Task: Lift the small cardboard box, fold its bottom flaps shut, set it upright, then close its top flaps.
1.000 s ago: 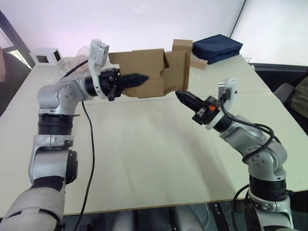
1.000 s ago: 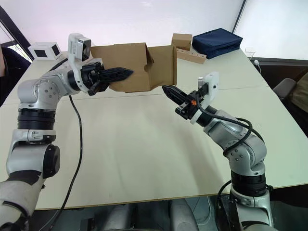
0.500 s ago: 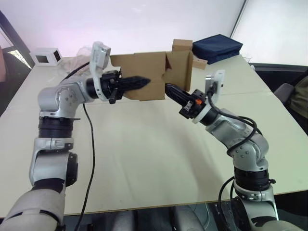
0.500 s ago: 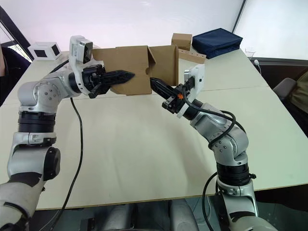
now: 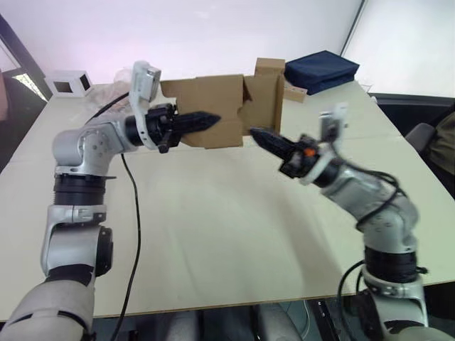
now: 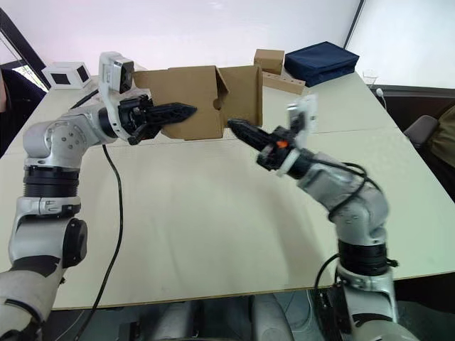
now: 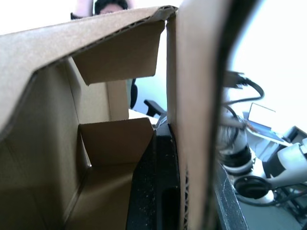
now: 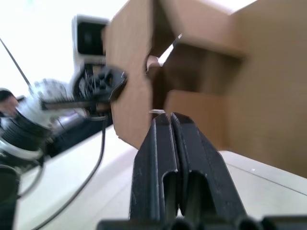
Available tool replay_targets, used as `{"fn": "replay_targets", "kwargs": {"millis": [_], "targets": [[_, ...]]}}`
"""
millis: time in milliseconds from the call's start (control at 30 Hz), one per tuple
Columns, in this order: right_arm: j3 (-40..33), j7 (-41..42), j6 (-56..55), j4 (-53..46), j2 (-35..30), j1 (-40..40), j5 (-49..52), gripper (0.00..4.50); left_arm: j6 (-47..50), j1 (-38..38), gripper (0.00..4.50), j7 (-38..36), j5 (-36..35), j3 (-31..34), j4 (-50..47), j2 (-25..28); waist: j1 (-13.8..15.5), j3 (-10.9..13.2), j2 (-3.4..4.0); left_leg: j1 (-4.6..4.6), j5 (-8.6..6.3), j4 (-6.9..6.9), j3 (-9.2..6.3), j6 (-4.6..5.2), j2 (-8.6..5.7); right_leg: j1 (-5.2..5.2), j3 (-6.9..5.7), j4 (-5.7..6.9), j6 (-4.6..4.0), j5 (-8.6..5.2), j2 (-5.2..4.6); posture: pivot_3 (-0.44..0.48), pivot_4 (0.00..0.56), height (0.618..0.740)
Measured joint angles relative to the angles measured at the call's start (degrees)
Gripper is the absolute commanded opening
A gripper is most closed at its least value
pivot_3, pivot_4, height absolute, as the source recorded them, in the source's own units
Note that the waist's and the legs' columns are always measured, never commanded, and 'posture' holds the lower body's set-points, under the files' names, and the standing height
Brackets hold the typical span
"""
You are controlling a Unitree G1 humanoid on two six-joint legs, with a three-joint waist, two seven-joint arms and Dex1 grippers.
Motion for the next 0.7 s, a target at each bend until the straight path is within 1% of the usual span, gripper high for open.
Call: {"fn": "replay_targets", "kwargs": {"millis": [100, 167, 267, 333, 367, 400, 500, 533, 700], "targets": [[-5.3, -1.4, 0.7, 3.6, -0.3, -0.2, 6.2, 0.02, 0.5, 0.0, 0.0, 0.1, -0.9, 0.7, -0.3, 0.0, -0.1, 0.0, 0.0, 0.01, -0.05, 0.0, 0.01, 0.08, 0.01, 0.0, 0.01, 0.01, 0.0, 0.0, 0.02, 0.0, 0.15, 0.74], [-6.9, -2.7, -0.1, 7.0, 0.4, -0.4, 6.7, 0.02, 0.6, 0.0, 0.0, 0.3, -1.2, 0.7, -0.7, -0.1, -0.1, 0.0, 0.0, 0.01, -0.05, 0.0, 0.02, 0.09, 0.01, -0.01, 0.01, 0.02, 0.0, 0.0, 0.03, 0.0, 0.15, 0.74], [-7.8, -5.3, -3.9, 13.0, 3.3, -2.2, 4.9, 0.02, 0.8, 0.1, 0.0, 0.8, -2.1, 0.7, -1.1, -0.6, -0.2, 0.0, 0.01, 0.02, 0.01, 0.0, 0.03, -0.02, 0.02, -0.02, 0.02, 0.02, 0.0, 0.0, 0.05, 0.0, 0.15, 0.74], [-7.6, -6.2, -6.7, 16.4, 4.6, -3.4, 2.0, 0.52, 1.1, 0.2, 0.0, 1.3, -2.2, 0.7, -1.6, -1.0, -0.2, 0.0, 0.01, 0.02, 0.05, -0.01, 0.05, -0.08, 0.02, -0.04, 0.03, 0.02, 0.0, 0.0, 0.05, 0.0, 0.15, 0.74], [-7.6, -6.4, -8.3, 18.4, 5.8, -4.1, 0.8, 0.68, 1.4, 0.3, 0.0, 1.5, -2.3, 0.7, -1.9, -1.0, -0.2, 0.0, 0.01, 0.02, 0.05, -0.01, 0.05, -0.09, 0.02, -0.04, 0.03, 0.02, 0.0, 0.0, 0.04, 0.0, 0.15, 0.74], [-7.6, -6.6, -9.0, 19.6, 6.8, -4.6, 0.3, 1.2, 1.5, 0.3, 0.0, 1.6, -2.4, 0.7, -2.0, -1.0, -0.2, 0.0, 0.02, 0.02, 0.05, -0.01, 0.06, -0.1, 0.02, -0.04, 0.04, 0.02, 0.0, 0.0, 0.04, 0.0, 0.15, 0.74], [-7.1, -7.0, -9.8, 21.5, 10.0, -6.3, 0.2, 2.35, 1.8, 0.4, 0.0, 2.2, -3.1, 0.8, -2.6, -1.1, -0.2, 0.0, 0.03, 0.02, 0.06, -0.01, 0.05, -0.1, 0.02, -0.04, 0.04, 0.03, 0.0, 0.0, 0.04, 0.0, 0.15, 0.74], [-6.9, -7.0, -9.6, 21.6, 10.9, -6.6, 0.4, 2.66, 1.8, 0.4, 0.0, 2.3, -3.4, 0.8, -2.7, -1.1, -0.2, 0.0, 0.03, 0.02, 0.06, -0.01, 0.05, -0.11, 0.02, -0.04, 0.04, 0.03, 0.0, 0.0, 0.04, 0.0, 0.15, 0.74], [-7.3, -7.9, -7.6, 21.9, 15.0, -7.0, 5.9, 2.66, 2.0, 0.4, 0.0, 2.8, -4.4, 0.8, -3.1, -1.1, -0.1, 0.0, 0.03, 0.01, 0.07, -0.01, 0.04, -0.13, 0.02, -0.03, 0.03, 0.03, 0.0, 0.0, 0.01, 0.0, 0.15, 0.74]]}}
